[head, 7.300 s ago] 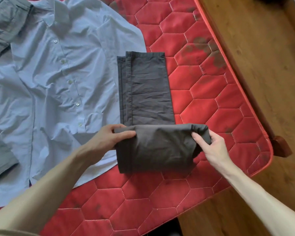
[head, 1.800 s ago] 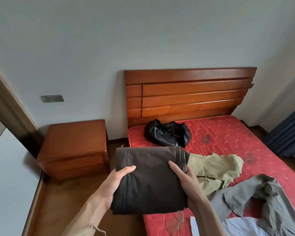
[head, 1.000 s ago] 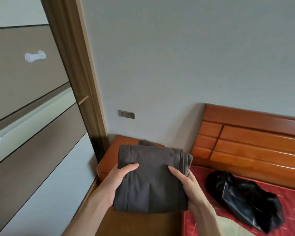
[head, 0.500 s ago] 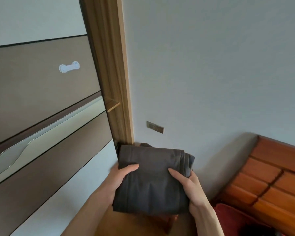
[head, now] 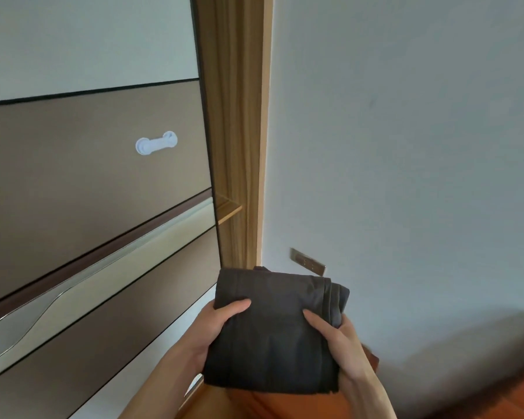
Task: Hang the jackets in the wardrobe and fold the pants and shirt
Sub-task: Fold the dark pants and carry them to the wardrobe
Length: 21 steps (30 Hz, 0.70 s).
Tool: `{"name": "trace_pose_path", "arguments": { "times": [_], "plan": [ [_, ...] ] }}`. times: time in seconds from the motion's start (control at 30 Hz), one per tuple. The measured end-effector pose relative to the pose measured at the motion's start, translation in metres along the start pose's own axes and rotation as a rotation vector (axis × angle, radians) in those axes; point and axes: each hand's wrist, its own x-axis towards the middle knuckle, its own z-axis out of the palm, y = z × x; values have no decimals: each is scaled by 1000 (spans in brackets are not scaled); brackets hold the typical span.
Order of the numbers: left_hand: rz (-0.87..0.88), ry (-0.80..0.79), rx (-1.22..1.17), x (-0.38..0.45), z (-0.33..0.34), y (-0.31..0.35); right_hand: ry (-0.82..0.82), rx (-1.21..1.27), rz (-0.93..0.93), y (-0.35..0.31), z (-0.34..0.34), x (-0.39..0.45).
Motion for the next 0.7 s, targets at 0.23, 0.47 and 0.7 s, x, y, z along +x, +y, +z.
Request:
{"name": "trace_pose_path", "arguments": {
  "times": [0.23,0.47,0.7],
  "plan": [
    [2,-23,55,78,-28,50,23,-11,-4,-18,38,75],
    [-31,-61,89,140,-37,88,70,72,42,-31,52,136],
    [-22,-106,170,205,-35,129,138,156,20,-43,56,195]
  ]
}}
